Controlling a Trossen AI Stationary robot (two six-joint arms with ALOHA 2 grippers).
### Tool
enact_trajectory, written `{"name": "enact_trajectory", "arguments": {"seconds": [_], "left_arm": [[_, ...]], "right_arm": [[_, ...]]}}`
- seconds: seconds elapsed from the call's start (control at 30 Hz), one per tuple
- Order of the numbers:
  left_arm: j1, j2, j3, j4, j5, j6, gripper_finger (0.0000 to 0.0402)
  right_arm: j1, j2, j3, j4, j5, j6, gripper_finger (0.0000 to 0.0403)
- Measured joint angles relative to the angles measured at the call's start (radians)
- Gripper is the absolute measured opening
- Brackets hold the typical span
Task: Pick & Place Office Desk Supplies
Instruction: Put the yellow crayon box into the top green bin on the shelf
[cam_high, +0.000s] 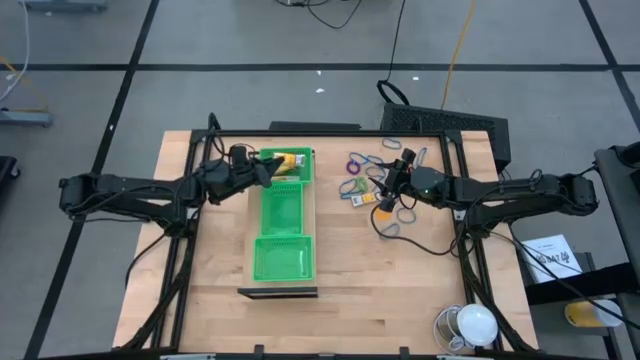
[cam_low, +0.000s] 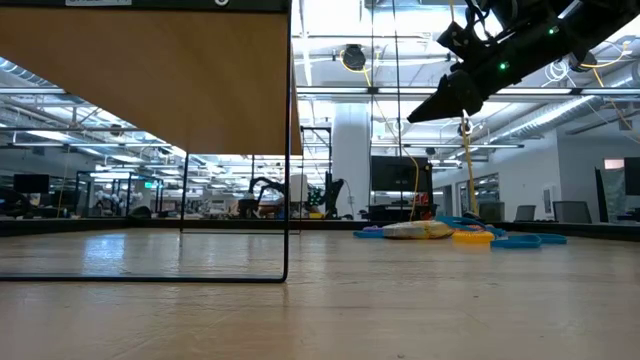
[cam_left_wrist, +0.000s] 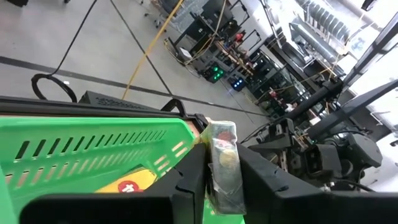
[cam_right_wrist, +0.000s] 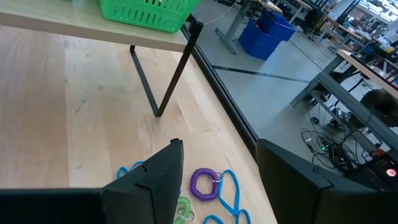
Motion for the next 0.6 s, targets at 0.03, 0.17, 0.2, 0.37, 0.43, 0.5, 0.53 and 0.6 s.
{"name": "enact_trajectory", "arguments": {"seconds": [0.03,0.17,0.2,0.37,0.43,0.5,0.53,0.6], "left_arm": [[0.000,0.000,0.000,0.000,0.000,0.000,0.0080],[0.000,0.000,0.000,-0.004,0.000,0.000,0.0081],[0.000,0.000,0.000,-0.006,0.000,-0.001,0.0082],[0.000,0.000,0.001,-0.006,-0.008,-0.001,0.0083],[0.004,0.000,0.001,-0.006,-0.008,-0.001,0.0083],[0.009,0.000,0.001,-0.006,-0.008,-0.001,0.0083],[0.010,0.000,0.001,-0.006,-0.008,-0.001,0.0083],[0.011,0.000,0.001,-0.007,-0.008,-0.001,0.0083]], "right_arm": [[0.000,0.000,0.000,0.000,0.000,0.000,0.0192],[0.000,0.000,0.000,0.000,0.000,0.000,0.0192],[0.000,0.000,0.000,0.000,0.000,0.000,0.0192],[0.000,0.000,0.000,0.000,0.000,0.000,0.0192],[0.000,0.000,0.000,0.000,0.000,0.000,0.0192],[0.000,0.000,0.000,0.000,0.000,0.000,0.0192],[0.000,0.000,0.000,0.000,0.000,0.000,0.0192],[0.000,0.000,0.000,0.000,-0.001,0.000,0.0192]]}}
